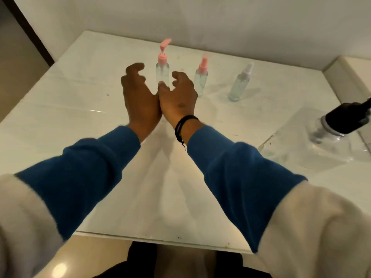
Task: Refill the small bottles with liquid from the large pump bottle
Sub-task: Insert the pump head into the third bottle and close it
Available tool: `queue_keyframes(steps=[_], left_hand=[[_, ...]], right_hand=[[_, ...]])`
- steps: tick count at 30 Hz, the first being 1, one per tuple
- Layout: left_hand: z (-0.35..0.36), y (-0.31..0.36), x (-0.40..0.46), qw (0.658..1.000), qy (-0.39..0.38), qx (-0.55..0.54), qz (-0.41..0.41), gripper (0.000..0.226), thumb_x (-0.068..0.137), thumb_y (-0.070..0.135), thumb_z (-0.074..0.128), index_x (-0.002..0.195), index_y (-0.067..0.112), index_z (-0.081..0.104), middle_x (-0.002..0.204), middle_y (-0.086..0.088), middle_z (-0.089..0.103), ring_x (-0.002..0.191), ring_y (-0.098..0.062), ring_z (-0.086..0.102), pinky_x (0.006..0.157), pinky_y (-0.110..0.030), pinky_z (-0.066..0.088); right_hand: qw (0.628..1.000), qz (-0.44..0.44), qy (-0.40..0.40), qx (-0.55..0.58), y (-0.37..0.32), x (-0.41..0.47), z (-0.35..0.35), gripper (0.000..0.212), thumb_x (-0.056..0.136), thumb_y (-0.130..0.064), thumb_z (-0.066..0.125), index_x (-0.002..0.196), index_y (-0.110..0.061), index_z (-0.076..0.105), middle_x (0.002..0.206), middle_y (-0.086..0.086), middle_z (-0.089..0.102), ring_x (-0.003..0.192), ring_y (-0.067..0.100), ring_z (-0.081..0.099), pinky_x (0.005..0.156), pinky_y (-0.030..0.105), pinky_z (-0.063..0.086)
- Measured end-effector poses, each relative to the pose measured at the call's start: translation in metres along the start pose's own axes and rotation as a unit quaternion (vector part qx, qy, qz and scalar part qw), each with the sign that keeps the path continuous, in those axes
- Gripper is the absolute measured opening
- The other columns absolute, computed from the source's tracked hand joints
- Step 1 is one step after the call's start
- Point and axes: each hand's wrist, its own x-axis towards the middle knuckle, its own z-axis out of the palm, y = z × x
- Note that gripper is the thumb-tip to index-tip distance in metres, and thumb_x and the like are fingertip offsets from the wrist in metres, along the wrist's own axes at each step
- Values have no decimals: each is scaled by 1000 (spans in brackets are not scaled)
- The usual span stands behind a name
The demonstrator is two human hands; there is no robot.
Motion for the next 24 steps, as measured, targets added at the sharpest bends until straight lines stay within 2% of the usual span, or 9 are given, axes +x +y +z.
queue_keyframes(steps=[2,4,7,10,12,16,18,20,24], left_hand=[[-10,3,-28,1000,-8,-10,10,73,67,53,51,130,16,49,129,-8,53,105,-17,56,93,-40,55],[-17,3,-50,999,-38,-11,1,50,82,29,65,127,16,48,123,-7,55,100,-15,57,89,-44,57],[-23,11,-82,995,-94,-16,-5,36,93,4,65,121,18,49,119,-4,59,100,-18,63,86,-37,59],[-25,31,-114,989,-149,-17,4,25,96,2,62,114,17,54,105,9,64,92,-1,65,75,-15,52],[-23,48,-135,983,-182,-20,10,22,96,1,61,113,15,58,100,16,64,87,10,64,71,-8,49],[-13,79,-167,977,-211,-15,25,24,96,3,61,116,15,60,103,14,66,90,3,65,71,-5,48],[-6,90,-181,974,-225,-11,31,26,96,3,61,119,14,60,105,14,64,93,2,63,71,-3,48],[-3,96,-192,973,-230,-3,30,29,96,4,62,123,14,58,108,12,63,93,2,61,69,-3,47],[4,104,-207,971,-240,0,16,46,92,5,70,131,20,51,125,2,59,101,-8,62,73,-13,47]], right_hand=[[1000,-6,-10,18,-1,-24,-13,45,101,-23,63,143,-16,52,132,3,62,107,9,62,91,18,42],[999,-16,-25,17,0,-50,-29,41,100,-24,64,139,-18,55,121,-3,62,86,-3,57,85,12,44],[999,-23,-42,3,2,-85,-56,38,100,-28,65,136,-22,57,126,-4,65,85,-6,56,81,7,42],[999,-12,-39,17,0,-113,-86,35,98,-25,67,132,-23,61,121,-5,69,95,1,66,89,19,55],[999,-7,-19,25,-3,-130,-110,34,97,-23,68,130,-21,63,117,-6,71,101,7,70,95,29,58],[999,-4,18,31,-4,-153,-153,33,97,-24,69,129,-22,62,115,-8,71,103,7,69,95,29,58],[999,0,32,43,-2,-162,-172,33,96,-24,70,128,-23,62,115,-8,71,102,7,69,93,26,57],[998,2,33,49,0,-172,-187,32,97,-25,70,128,-23,63,115,-9,70,100,3,66,87,13,53],[998,15,40,53,10,-188,-213,21,97,-27,68,118,-21,68,104,-12,68,87,-4,62,71,-3,44]])
